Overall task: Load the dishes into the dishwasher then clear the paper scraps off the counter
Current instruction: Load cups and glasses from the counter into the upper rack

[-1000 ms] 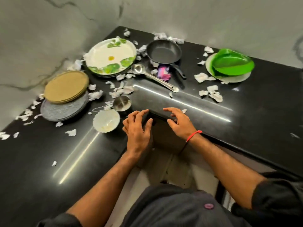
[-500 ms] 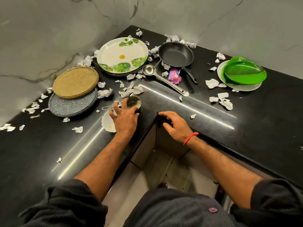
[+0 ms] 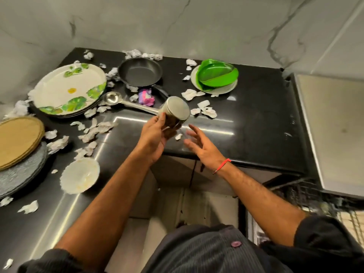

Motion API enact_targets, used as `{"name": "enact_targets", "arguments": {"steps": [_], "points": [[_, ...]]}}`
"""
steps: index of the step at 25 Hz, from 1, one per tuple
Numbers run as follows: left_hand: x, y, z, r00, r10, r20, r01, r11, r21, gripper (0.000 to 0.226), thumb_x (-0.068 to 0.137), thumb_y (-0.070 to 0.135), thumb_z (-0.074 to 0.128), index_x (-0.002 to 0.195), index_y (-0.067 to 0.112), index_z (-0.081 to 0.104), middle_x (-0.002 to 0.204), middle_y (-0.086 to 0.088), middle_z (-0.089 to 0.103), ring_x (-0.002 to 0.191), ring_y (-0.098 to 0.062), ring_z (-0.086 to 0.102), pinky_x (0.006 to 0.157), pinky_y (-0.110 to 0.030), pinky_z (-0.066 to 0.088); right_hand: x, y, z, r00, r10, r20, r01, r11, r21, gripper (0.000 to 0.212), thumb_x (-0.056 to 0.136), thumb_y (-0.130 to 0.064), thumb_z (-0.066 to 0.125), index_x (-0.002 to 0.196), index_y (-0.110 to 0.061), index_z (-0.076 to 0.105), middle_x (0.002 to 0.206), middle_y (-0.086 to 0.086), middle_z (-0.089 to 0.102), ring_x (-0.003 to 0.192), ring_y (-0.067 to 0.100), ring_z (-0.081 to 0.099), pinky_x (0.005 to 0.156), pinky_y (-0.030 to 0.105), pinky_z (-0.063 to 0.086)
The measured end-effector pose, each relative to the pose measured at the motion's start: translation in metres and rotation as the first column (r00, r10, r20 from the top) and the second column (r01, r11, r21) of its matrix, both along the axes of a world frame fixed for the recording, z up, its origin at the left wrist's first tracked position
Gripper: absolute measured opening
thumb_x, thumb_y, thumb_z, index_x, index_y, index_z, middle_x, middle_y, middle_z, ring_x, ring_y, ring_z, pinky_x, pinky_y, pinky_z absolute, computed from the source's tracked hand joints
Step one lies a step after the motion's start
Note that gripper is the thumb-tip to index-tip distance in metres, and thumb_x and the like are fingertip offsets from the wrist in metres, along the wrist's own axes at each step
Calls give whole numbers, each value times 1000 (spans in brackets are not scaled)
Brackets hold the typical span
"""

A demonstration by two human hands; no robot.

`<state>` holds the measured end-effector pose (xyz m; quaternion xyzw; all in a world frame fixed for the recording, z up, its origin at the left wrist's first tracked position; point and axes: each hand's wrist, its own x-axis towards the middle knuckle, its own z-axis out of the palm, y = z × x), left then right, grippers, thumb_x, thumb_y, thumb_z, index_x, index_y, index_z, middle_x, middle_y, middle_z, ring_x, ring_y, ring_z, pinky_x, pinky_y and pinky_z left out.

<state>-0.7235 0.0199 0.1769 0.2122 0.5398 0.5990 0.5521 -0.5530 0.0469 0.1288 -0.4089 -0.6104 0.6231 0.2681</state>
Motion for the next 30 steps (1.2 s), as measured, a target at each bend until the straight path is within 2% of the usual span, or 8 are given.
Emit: {"name": "enact_targets", "arguments": {"steps": [2, 5, 11, 14, 21, 24, 27, 30], "points": [[38, 15, 4, 966, -133, 223, 136, 991, 0, 33, 108, 28, 38, 127, 10, 58, 124, -14, 66, 105, -30, 68, 103, -44, 47, 37, 4, 7, 953, -248, -175, 222, 962, -157, 31, 99, -13, 54, 130, -14, 55, 98, 10, 66, 81, 15, 67, 71, 28, 57], [101, 32, 3, 883, -355, 307, 376, 927, -10, 38, 105, 37, 39, 126, 11, 57, 136, -20, 60, 119, -38, 62, 107, -46, 46, 119, 3, 15, 862, -475, -174, 454, 878, -148, 19, 99, -4, 51, 112, -8, 64, 67, 7, 59, 47, 10, 50, 44, 21, 42], [253, 45, 0, 691, -712, -126, 699, 702, -137, 38, 99, 40, 57, 126, 13, 60, 112, -14, 68, 88, -30, 69, 68, -34, 58, 300, -53, 6, 656, -749, -93, 748, 662, -55, 19, 97, -3, 54, 106, -4, 71, 64, 3, 59, 48, 6, 45, 47, 16, 34], [350, 39, -12, 447, -847, -289, 840, 508, -191, 30, 98, 26, 62, 125, 14, 60, 102, -11, 68, 72, -17, 67, 61, -29, 60, 385, -95, -11, 586, -809, -31, 809, 587, -35, 19, 98, -3, 52, 104, -4, 70, 57, -3, 53, 43, 3, 41, 44, 16, 32], [569, -1, -81, 25, -956, -293, 888, 156, -433, 32, 98, 29, 62, 128, 27, 49, 112, -8, 68, 81, -16, 74, 58, -27, 57, 566, -192, -87, -131, -991, -25, 931, -115, -346, 5, 95, -1, 59, 97, 1, 62, 71, 16, 60, 46, 16, 56, 46, 28, 50], [654, -16, -115, -120, -965, -235, 842, 26, -539, 35, 102, 27, 57, 134, 26, 43, 120, -5, 64, 90, -19, 75, 61, -27, 58, 618, -214, -127, -307, -951, 26, 850, -286, -442, 14, 98, 1, 51, 107, 5, 61, 83, 15, 64, 58, 17, 63, 60, 31, 59], [729, -4, -163, -119, -966, -229, 800, 43, -599, 33, 105, 18, 50, 136, 25, 42, 132, -12, 56, 98, -26, 70, 64, -30, 57, 656, -202, -165, -317, -941, 114, 818, -332, -469, 32, 99, -2, 51, 131, 0, 54, 105, 12, 65, 82, 22, 67, 76, 33, 61], [792, 26, -212, -68, -955, -288, 713, 155, -684, 44, 106, 13, 43, 148, 26, 37, 144, -15, 46, 116, -33, 60, 78, -36, 57, 683, -167, -215, -135, -956, 261, 866, -242, -438, 54, 92, -22, 62, 143, -24, 46, 122, -3, 63, 112, 21, 60, 97, 49, 53]]}}
